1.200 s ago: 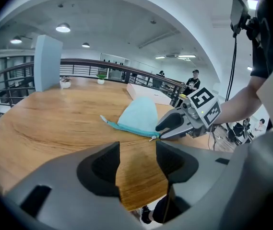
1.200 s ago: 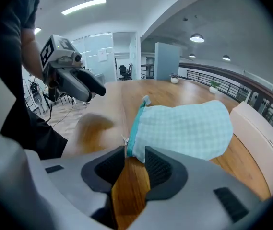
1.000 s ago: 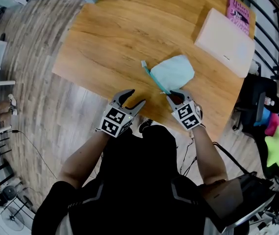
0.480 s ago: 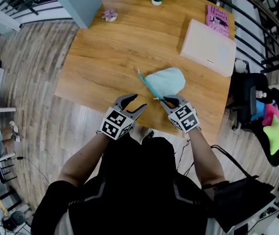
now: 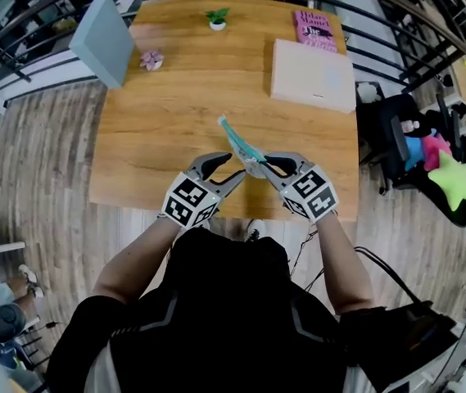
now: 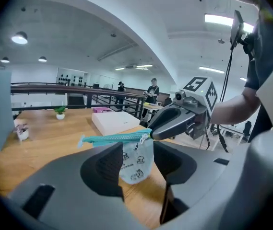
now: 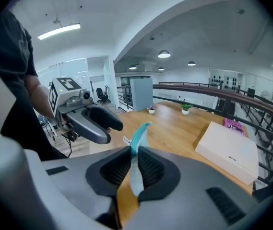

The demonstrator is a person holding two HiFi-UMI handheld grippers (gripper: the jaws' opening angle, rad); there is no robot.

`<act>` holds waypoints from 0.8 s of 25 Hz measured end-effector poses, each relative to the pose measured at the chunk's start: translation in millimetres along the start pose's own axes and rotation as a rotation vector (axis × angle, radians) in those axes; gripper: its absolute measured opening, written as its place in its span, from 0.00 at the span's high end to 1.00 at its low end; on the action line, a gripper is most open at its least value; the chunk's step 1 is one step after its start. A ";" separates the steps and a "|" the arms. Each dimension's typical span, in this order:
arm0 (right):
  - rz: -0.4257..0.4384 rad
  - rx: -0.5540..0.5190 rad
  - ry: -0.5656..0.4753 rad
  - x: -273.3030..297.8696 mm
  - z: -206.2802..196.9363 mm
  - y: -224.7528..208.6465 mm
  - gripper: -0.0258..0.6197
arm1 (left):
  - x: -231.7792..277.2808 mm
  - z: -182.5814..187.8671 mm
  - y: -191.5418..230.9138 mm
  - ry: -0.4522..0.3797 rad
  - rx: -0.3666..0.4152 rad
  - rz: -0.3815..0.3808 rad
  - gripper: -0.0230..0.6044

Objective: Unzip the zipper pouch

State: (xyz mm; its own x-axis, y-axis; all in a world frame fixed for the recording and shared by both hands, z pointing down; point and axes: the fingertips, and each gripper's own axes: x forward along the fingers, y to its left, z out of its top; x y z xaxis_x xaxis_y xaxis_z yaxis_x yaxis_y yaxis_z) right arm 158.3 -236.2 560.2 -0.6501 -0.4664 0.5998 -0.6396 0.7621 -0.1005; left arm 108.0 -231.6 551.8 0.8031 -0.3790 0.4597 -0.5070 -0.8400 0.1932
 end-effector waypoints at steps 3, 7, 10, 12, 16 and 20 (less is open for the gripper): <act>-0.032 0.012 -0.028 -13.8 14.3 11.0 0.88 | -2.6 16.9 -11.5 -0.022 0.080 -0.084 0.64; -0.079 0.023 -0.047 -27.2 27.2 26.3 0.88 | -9.1 28.4 -29.9 -0.043 0.163 -0.187 0.67; -0.120 0.028 -0.045 -34.2 33.4 33.9 0.88 | -14.2 34.7 -33.0 -0.070 0.183 -0.222 0.75; -0.141 0.043 -0.052 -37.6 37.6 37.0 0.88 | -18.0 38.7 -33.1 -0.083 0.178 -0.250 0.81; -0.180 0.077 -0.068 -41.2 43.8 40.0 0.88 | -24.6 43.8 -38.6 -0.095 0.206 -0.299 0.86; -0.204 0.075 -0.064 -43.5 47.3 44.3 0.88 | -31.6 48.0 -40.4 -0.100 0.182 -0.332 0.91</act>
State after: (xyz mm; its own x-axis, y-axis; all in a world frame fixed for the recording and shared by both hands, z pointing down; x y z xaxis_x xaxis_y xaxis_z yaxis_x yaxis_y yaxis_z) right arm 138.9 -203.4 492.1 -0.5274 -0.6372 0.5620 -0.7876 0.6148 -0.0420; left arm 118.1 -204.3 487.9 0.9453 -0.1033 0.3093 -0.1578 -0.9750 0.1567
